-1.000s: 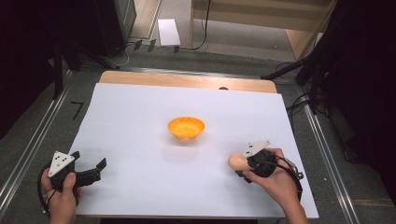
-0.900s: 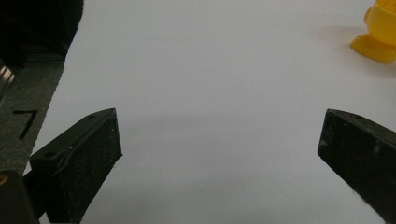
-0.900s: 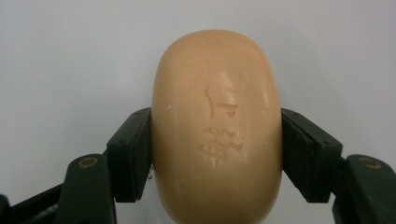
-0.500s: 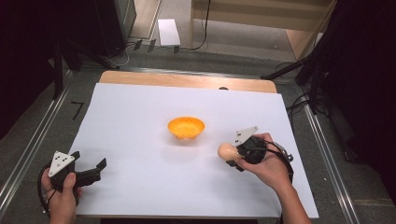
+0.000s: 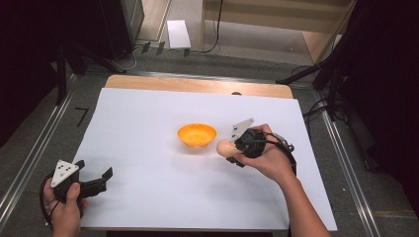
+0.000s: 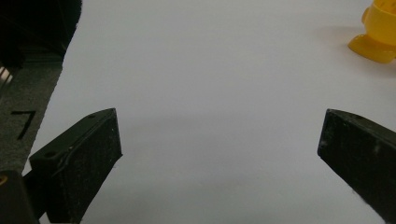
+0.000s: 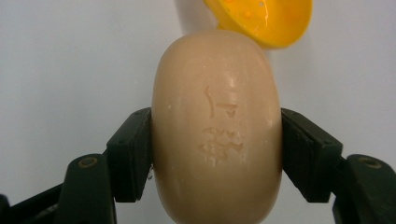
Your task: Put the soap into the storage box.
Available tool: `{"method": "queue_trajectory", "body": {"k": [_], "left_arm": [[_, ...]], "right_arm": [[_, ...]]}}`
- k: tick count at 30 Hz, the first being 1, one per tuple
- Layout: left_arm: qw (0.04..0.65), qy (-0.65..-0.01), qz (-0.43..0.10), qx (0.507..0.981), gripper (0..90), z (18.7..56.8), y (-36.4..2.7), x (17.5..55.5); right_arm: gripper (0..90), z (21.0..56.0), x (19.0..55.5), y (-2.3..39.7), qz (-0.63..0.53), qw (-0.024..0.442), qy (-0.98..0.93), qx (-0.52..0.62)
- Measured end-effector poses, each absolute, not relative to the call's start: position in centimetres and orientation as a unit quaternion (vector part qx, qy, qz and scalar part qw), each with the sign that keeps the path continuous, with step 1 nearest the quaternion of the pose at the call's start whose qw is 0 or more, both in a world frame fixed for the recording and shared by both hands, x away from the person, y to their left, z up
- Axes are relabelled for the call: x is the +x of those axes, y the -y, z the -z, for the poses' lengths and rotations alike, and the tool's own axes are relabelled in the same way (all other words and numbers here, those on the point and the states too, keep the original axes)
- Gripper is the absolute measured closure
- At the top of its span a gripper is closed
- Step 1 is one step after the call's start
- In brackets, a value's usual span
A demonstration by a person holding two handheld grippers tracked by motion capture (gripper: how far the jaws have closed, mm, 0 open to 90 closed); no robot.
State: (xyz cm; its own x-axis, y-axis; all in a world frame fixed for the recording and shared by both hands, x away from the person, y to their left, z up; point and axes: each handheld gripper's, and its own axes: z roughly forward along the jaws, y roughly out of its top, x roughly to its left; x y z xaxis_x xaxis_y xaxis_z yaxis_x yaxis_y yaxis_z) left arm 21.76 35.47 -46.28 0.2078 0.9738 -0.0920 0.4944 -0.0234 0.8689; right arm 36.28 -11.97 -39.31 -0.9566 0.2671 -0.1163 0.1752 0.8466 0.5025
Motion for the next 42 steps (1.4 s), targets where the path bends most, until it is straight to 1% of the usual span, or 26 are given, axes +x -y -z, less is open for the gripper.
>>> {"method": "queue_trajectory", "body": {"k": [7,15,17,23,28,35,42], "left_arm": [[0.42,-0.559,-0.288,0.655,0.0,46.3,-35.5,21.7],[0.419,-0.561,-0.288,0.653,0.0,46.3,-35.5,21.7],[0.42,-0.56,-0.289,0.653,0.0,46.3,-35.5,21.7],[0.421,-0.56,-0.289,0.653,0.0,46.3,-35.5,21.7],[0.421,-0.561,-0.29,0.651,0.0,46.3,-35.5,21.7],[0.422,-0.561,-0.289,0.651,0.0,46.3,-35.6,21.7],[0.421,-0.562,-0.288,0.651,0.0,46.3,-35.6,21.7]], "right_arm": [[33.3,39.0,37.5,9.8,-0.257,0.086,-0.958,0.092],[33.3,38.1,39.0,8.0,-0.26,0.095,-0.959,0.063],[33.3,38.0,39.5,7.4,-0.26,0.088,-0.96,0.047],[33.3,37.5,40.7,4.8,-0.252,0.087,-0.964,0.014],[33.3,37.4,41.3,3.6,-0.243,0.085,-0.966,-0.001],[33.2,37.8,42.4,2.4,-0.239,0.077,-0.968,-0.008],[33.2,38.9,43.7,2.2,-0.232,0.063,-0.971,0.001]]}}
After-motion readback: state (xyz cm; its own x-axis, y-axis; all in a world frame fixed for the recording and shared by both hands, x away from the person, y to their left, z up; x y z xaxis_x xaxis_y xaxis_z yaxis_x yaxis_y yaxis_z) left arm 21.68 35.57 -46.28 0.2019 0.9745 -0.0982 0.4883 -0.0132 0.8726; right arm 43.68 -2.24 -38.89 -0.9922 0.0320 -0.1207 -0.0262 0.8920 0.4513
